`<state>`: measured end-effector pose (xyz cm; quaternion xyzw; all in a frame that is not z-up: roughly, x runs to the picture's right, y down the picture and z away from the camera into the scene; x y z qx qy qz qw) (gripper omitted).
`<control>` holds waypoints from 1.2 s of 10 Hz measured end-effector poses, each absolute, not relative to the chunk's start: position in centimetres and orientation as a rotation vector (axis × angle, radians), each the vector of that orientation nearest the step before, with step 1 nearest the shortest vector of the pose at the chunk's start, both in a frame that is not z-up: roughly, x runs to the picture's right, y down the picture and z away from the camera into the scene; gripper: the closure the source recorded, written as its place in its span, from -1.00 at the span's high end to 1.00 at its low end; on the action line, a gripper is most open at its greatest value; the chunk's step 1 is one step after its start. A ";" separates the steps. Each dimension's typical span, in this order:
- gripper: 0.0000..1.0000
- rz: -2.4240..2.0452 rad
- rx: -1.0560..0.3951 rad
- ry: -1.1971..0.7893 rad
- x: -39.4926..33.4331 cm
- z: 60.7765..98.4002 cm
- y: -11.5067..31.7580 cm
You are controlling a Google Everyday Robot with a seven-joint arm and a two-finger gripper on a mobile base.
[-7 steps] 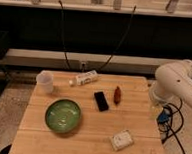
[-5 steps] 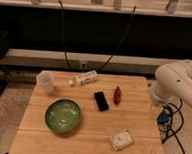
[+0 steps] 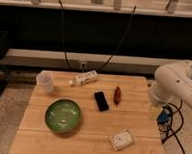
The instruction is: Place the white sponge in the ceramic bowl
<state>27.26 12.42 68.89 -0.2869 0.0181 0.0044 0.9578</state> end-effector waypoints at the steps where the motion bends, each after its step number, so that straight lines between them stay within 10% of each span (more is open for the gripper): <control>1: 0.60 -0.008 -0.588 0.034 26.6 69.4 13.6; 12: 0.60 -0.182 -0.625 0.004 22.3 71.5 19.5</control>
